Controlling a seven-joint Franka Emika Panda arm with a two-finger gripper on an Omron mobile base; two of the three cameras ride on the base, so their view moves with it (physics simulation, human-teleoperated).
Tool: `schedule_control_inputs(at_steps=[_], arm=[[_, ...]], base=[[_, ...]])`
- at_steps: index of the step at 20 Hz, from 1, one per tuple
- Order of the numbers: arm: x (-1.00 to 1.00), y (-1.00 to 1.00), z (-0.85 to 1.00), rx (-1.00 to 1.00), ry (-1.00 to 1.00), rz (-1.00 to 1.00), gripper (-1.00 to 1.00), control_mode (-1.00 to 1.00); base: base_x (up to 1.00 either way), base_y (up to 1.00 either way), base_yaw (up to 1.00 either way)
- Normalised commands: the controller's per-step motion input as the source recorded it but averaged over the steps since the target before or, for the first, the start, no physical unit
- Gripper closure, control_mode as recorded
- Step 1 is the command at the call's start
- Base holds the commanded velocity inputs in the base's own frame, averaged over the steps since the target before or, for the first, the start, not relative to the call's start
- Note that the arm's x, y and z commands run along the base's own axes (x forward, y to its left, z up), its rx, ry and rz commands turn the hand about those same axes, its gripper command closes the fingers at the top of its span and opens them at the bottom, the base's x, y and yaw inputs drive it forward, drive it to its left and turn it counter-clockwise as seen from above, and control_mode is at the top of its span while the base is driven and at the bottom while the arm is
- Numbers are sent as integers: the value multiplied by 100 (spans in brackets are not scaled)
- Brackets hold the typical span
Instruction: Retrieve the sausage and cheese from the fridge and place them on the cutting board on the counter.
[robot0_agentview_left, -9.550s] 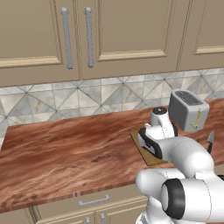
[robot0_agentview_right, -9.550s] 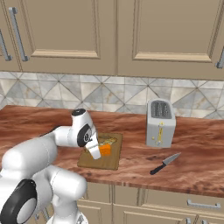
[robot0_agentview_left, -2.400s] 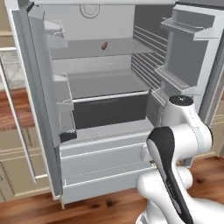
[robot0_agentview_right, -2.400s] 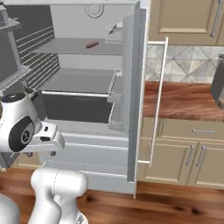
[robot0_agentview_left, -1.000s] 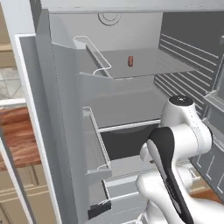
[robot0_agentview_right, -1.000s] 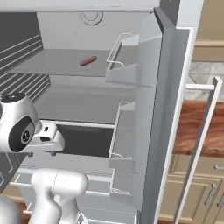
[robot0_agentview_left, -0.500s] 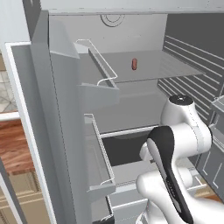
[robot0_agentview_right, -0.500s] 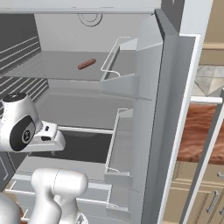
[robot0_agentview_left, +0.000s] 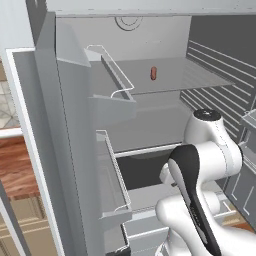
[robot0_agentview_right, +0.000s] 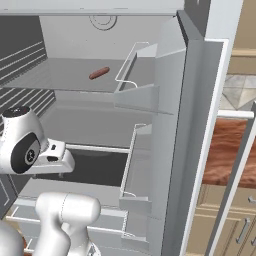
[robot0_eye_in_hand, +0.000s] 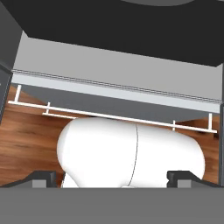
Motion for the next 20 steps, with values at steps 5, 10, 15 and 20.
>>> schedule_control_inputs(at_steps=[5, 10, 15, 20], arm=[[0, 0, 0, 0, 0, 0, -100, 100], [0, 0, 0, 0, 0, 0, -100, -100], [0, 0, 0, 0, 0, 0, -100, -100], [-8, -5, 0, 1, -3, 0, -100, -100]], base=[[0, 0, 0], [0, 0, 0], [0, 0, 0], [0, 0, 0]])
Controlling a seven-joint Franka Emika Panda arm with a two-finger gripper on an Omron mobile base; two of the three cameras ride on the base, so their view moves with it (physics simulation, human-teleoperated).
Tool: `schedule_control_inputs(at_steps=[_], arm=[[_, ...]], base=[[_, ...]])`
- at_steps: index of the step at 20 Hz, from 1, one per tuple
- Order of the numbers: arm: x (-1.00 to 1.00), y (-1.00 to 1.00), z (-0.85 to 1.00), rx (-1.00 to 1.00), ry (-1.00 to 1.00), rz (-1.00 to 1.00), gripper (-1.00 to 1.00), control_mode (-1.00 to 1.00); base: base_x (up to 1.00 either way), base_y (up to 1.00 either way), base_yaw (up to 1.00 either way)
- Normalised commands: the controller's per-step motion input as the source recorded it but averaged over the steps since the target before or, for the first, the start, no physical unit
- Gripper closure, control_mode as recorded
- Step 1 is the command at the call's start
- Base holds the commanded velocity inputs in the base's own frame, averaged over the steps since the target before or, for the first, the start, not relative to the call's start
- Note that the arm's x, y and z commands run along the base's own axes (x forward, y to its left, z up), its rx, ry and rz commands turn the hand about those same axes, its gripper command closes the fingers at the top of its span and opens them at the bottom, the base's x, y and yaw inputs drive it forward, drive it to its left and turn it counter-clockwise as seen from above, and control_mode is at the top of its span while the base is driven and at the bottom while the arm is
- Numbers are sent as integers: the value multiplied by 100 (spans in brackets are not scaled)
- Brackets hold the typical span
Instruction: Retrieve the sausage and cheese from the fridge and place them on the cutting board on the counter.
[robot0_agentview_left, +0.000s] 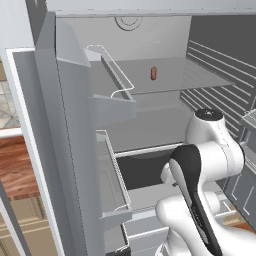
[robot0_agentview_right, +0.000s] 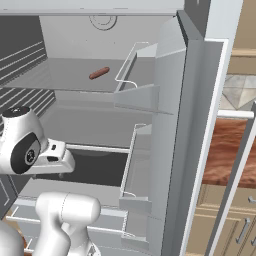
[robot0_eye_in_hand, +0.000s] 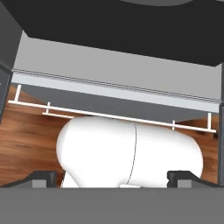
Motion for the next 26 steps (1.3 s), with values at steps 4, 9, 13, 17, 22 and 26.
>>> schedule_control_inputs(at_steps=[4, 9, 13, 17, 22, 26], arm=[[-11, -4, 61, 13, -30, 0, -100, -100], [0, 0, 98, 21, -35, 1, -100, -100], [10, 0, 100, 8, -25, 0, -100, -100], [9, 0, 94, 0, -10, -3, -100, -100], [38, 0, 80, 2, -7, -2, -100, -100], [67, 0, 53, 1, -13, 0, -100, -100]], base=[[0, 0, 0], [0, 0, 0], [0, 0, 0], [0, 0, 0], [0, 0, 0], [0, 0, 0]])
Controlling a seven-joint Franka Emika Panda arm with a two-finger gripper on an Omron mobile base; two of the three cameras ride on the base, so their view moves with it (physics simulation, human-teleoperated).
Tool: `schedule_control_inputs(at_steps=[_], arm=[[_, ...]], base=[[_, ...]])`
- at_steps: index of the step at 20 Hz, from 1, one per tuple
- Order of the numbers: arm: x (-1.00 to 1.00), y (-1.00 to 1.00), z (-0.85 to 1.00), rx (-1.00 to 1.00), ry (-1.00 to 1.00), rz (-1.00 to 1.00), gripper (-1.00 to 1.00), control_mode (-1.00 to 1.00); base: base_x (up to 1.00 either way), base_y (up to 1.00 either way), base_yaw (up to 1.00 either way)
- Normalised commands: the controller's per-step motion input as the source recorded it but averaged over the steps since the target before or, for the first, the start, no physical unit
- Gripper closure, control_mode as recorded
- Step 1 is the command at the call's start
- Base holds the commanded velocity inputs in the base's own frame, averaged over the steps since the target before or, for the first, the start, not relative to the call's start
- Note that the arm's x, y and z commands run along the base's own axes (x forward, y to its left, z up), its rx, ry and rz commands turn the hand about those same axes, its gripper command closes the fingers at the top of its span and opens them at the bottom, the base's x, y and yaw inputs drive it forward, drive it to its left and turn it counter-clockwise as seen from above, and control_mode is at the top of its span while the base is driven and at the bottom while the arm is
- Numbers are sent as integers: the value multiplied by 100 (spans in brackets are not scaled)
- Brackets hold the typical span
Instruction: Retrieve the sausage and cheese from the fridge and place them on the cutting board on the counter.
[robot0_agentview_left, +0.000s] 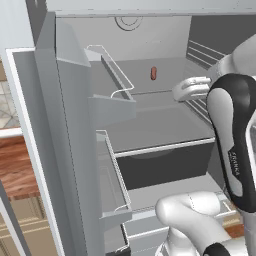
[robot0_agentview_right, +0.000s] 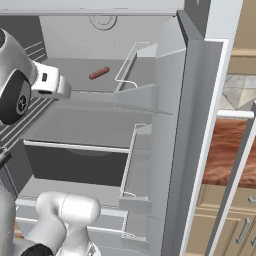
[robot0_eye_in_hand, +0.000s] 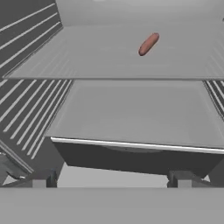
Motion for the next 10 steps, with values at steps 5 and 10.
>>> schedule_control_inputs(at_steps=[5, 10], arm=[[98, 0, -4, -1, -15, 0, -100, -100], [65, 0, -27, -5, -28, 0, -100, -100]], base=[[0, 0, 0], [0, 0, 0]])
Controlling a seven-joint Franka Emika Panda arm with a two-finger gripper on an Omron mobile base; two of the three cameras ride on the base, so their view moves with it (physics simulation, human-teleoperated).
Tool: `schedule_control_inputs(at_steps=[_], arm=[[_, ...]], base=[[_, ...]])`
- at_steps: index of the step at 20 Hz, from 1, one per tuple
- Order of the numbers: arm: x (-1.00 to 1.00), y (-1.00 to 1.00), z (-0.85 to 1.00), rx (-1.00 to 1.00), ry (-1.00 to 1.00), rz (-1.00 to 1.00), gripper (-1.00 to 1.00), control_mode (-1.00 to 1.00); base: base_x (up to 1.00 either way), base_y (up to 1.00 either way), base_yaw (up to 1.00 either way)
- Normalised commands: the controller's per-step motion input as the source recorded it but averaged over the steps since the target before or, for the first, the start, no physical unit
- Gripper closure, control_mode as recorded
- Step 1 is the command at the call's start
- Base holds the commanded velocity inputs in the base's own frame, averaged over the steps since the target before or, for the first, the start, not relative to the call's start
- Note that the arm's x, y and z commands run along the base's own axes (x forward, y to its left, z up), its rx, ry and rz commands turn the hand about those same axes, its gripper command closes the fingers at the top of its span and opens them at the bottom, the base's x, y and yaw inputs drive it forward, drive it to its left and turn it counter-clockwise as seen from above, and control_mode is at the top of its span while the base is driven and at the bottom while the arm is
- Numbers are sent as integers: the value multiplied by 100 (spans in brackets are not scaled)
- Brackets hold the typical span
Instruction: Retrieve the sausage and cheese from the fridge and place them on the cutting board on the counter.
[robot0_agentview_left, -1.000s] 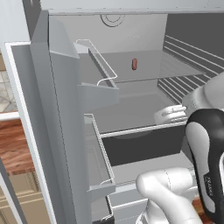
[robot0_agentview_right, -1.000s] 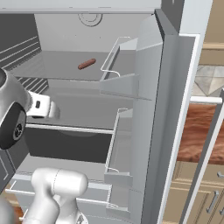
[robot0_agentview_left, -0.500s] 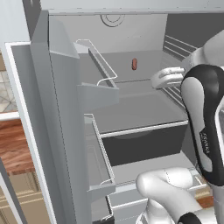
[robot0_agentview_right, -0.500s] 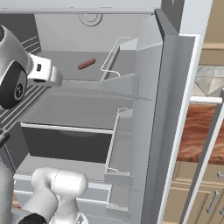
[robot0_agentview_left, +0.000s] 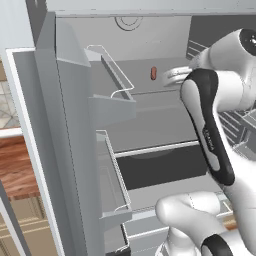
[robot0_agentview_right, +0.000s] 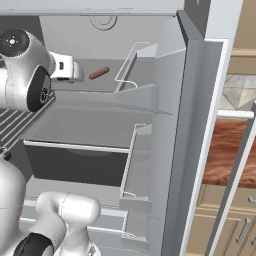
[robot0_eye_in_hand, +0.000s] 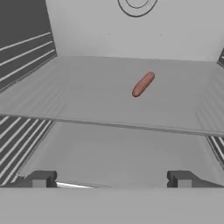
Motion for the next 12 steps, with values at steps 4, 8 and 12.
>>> schedule_control_inputs(at_steps=[4, 8, 12], arm=[[28, 0, -17, -3, -31, 0, -100, -100], [77, 0, 17, 0, -6, 0, -100, -100], [73, 0, 47, 0, 0, -2, -100, -100]], base=[[0, 0, 0], [0, 0, 0], [0, 0, 0]])
